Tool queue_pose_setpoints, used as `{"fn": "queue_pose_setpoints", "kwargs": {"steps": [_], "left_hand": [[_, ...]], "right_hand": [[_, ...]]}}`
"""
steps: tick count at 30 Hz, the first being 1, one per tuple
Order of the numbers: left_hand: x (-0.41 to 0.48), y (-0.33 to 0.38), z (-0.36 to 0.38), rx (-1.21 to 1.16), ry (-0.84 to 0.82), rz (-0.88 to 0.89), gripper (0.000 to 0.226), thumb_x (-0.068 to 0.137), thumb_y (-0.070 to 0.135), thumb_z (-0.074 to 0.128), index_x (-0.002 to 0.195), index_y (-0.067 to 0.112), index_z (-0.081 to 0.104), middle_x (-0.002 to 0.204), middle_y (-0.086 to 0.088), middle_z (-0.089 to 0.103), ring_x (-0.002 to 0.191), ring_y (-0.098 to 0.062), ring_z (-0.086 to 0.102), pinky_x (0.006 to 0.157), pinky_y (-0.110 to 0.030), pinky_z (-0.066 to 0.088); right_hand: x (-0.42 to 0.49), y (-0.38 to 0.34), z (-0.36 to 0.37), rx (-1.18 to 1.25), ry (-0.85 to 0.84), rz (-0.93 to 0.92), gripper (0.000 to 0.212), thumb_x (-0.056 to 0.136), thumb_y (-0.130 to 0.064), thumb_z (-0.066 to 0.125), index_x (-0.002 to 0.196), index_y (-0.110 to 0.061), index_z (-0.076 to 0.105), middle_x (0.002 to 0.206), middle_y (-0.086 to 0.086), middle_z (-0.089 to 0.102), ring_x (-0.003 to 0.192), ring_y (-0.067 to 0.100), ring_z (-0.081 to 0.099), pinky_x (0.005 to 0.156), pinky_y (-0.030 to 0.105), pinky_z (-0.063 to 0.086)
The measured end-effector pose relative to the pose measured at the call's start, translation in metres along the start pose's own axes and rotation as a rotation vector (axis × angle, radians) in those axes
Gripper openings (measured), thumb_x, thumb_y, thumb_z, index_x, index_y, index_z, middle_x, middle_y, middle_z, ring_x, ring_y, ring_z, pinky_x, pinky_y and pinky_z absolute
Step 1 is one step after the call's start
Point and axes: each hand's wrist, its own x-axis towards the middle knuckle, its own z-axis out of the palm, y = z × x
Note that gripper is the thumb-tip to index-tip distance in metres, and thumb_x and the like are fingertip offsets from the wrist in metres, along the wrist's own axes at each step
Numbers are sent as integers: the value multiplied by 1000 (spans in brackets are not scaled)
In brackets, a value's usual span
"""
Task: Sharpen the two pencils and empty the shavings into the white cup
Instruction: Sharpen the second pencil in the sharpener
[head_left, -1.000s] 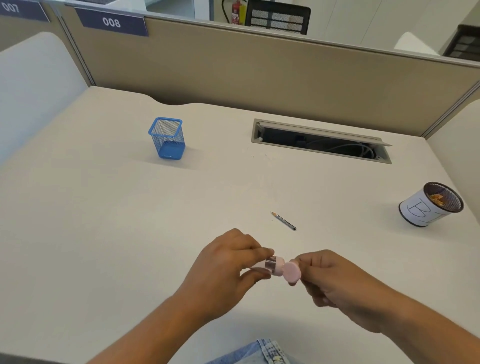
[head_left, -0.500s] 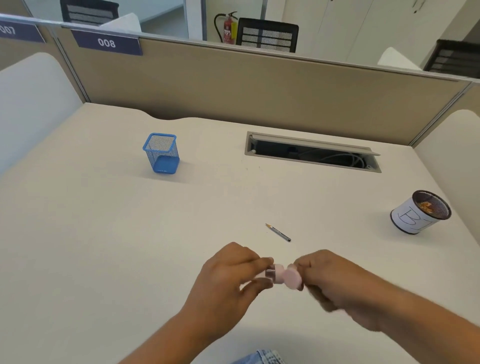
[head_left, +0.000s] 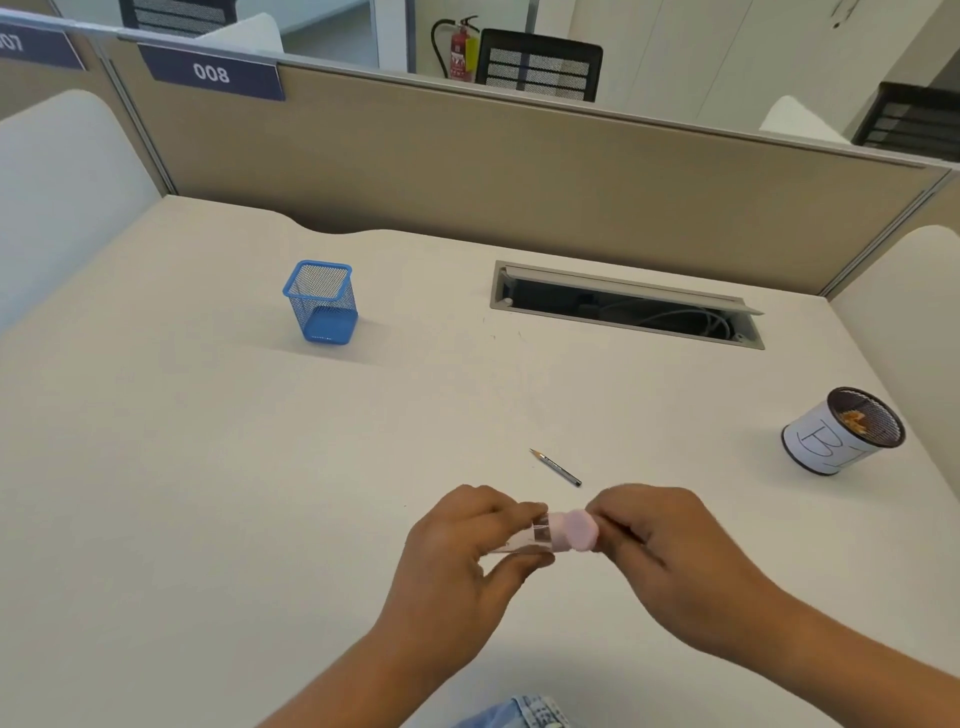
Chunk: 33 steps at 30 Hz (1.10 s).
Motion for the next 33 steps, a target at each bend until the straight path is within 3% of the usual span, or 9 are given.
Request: {"fn": "queue_pose_setpoints", "kwargs": {"steps": [2, 4, 6, 9, 12, 21, 26, 30, 33], "left_hand": [[0, -3, 3, 151, 31, 165, 29, 79, 21, 77, 108, 18, 74, 91, 8, 69, 82, -12, 61, 68, -21, 47], [-1, -6, 6, 179, 7, 199, 29, 80, 20, 76, 109, 17, 74, 92, 7, 69, 83, -12, 59, 71, -16, 45], [0, -7, 4, 111, -27, 97, 29, 79, 23, 77, 109, 22, 74, 92, 11, 67, 84, -5, 57, 72, -7, 38], [2, -5, 1, -47, -50, -103, 28, 78, 29, 78, 105, 31, 75, 89, 20, 66, 84, -1, 59, 65, -2, 36], [5, -4, 1, -215, -56, -226, 28, 75, 23, 82, 100, 34, 76, 86, 15, 67, 81, -5, 62, 67, -6, 40], [9, -3, 0, -394, -97, -278, 31, 75, 18, 82, 100, 35, 75, 88, 9, 69, 84, -12, 65, 75, -23, 52], [9, -3, 1, -240, 29, -140, 30, 76, 17, 82, 102, 31, 76, 90, 12, 66, 86, -14, 65, 67, -22, 50], [5, -8, 7, -122, 86, 25, 30, 78, 19, 76, 108, 21, 75, 93, 11, 66, 86, -10, 64, 70, -22, 51], [2, -9, 5, -141, 31, -63, 31, 77, 19, 80, 106, 28, 75, 92, 15, 66, 86, -9, 64, 65, -22, 49]], "right_hand": [[6, 1, -4, 529, -203, 448, 35, 98, -21, 57, 64, -18, 53, 55, -6, 29, 50, 13, 22, 47, 21, 20], [8, 6, -6, 711, -304, 616, 33, 99, -20, 56, 67, -14, 50, 57, -3, 25, 52, 15, 18, 47, 22, 18], [7, 8, -4, 641, -283, 518, 33, 100, -27, 56, 69, -15, 54, 56, -6, 30, 54, 15, 22, 49, 23, 22], [4, 10, -3, 99, -126, 80, 20, 99, -45, 52, 88, -29, 58, 64, -13, 48, 57, 8, 34, 53, 20, 30], [6, 9, -9, -431, 24, -319, 16, 96, -26, 54, 90, -19, 66, 73, -4, 57, 63, 15, 43, 54, 25, 34], [13, 7, -17, -553, 196, -517, 24, 96, -20, 57, 87, -6, 74, 69, 6, 59, 56, 28, 47, 46, 35, 37], [6, -8, -7, -166, 92, -193, 26, 95, -31, 59, 76, -17, 70, 58, -5, 54, 53, 13, 44, 50, 23, 33], [13, -10, -7, 534, -148, 504, 39, 91, -21, 66, 53, -16, 57, 48, -5, 32, 45, 12, 23, 44, 19, 21], [14, -9, -10, 563, -287, 546, 36, 89, -32, 65, 56, -20, 55, 54, -5, 30, 48, 13, 21, 45, 20, 20]]}}
